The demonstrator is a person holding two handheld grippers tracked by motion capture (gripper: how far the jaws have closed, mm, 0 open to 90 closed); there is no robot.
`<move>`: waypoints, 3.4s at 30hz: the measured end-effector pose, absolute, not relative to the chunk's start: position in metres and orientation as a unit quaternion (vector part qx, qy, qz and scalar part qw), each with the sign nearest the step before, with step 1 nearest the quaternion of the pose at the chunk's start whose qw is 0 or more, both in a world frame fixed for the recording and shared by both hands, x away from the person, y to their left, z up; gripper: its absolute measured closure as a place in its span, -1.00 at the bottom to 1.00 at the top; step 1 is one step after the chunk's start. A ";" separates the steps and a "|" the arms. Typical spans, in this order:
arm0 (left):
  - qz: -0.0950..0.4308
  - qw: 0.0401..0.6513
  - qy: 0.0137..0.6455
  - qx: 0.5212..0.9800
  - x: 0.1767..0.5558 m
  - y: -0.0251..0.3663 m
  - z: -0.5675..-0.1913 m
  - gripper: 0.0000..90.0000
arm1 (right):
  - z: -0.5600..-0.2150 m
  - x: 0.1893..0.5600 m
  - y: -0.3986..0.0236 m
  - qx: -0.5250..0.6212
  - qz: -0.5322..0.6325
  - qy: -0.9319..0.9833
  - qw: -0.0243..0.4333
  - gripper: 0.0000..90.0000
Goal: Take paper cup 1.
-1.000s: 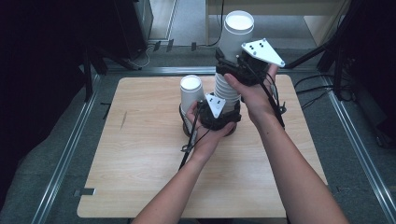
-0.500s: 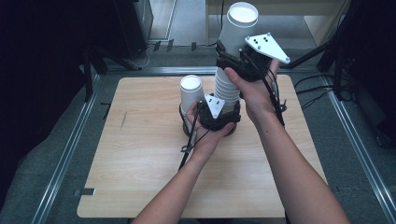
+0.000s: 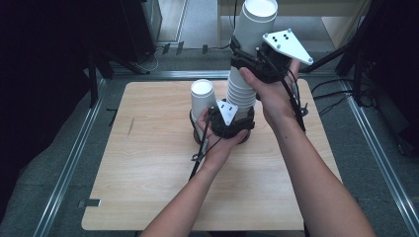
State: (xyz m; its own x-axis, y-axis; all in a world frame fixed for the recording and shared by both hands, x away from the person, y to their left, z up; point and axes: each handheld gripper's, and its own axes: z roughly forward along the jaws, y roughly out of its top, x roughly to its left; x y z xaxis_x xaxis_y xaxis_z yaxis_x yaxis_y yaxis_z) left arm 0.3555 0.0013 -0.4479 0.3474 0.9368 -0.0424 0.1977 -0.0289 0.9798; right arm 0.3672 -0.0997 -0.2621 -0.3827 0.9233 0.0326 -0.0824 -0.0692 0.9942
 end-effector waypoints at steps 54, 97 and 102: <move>0.343 0.531 0.452 0.629 0.353 0.004 -0.449 -0.70 | -0.294 0.313 -0.171 0.396 0.596 0.546 0.434 -0.66; 0.318 0.534 0.428 0.656 0.307 0.028 -0.449 -0.85 | -0.377 0.296 -0.186 0.425 0.569 0.575 0.406 -0.67; 0.313 0.535 0.430 0.657 0.299 0.034 -0.450 -0.85 | -0.382 0.293 -0.186 0.427 0.570 0.575 0.403 -0.67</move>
State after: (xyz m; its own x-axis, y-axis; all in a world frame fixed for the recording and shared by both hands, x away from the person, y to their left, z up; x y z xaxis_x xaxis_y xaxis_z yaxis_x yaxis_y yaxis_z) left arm 0.2990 0.0340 -0.4497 0.4340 0.8996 -0.0483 0.2297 -0.0586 0.9715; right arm 0.2928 -0.1860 -0.3815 -0.3112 0.9501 0.0231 0.0318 -0.0138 0.9994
